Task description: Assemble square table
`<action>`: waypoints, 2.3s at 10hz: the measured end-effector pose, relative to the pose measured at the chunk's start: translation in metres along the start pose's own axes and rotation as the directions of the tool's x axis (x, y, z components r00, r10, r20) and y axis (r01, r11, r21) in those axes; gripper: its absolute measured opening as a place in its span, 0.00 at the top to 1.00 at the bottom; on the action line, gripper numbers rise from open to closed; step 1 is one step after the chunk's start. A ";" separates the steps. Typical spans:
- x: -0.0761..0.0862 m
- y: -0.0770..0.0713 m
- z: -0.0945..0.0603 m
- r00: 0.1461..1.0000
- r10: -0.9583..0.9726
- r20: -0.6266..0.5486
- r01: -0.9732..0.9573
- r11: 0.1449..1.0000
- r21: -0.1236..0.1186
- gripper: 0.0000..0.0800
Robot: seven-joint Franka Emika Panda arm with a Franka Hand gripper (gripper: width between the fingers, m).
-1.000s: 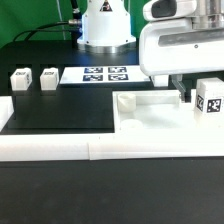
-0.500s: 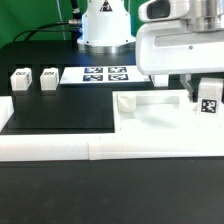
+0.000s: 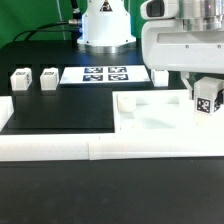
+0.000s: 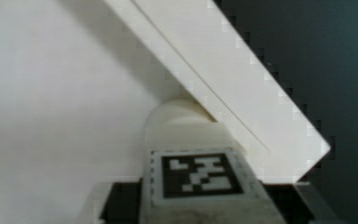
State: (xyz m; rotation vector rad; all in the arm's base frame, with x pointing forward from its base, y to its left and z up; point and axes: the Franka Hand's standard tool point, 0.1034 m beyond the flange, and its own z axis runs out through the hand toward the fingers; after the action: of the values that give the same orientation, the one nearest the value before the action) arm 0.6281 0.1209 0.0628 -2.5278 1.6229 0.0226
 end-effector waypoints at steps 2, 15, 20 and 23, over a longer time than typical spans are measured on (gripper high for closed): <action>-0.001 -0.002 0.004 0.925 0.378 0.045 -0.378 0.926 -0.003 0.63; 0.005 0.000 0.001 0.892 -0.451 0.000 0.451 0.892 0.008 0.19; 0.005 -0.001 0.000 0.672 -0.741 -0.014 0.739 0.671 -0.052 0.35; 0.007 0.000 0.001 0.794 -0.607 -0.024 0.606 0.794 -0.052 0.62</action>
Offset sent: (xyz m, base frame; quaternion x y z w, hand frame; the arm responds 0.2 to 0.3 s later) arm 0.0068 0.0009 0.0028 0.0339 -0.0069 0.2412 0.9699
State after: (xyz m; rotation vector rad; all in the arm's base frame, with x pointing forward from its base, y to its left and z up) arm 0.6314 0.1142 0.0616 -2.9702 0.7435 -0.0621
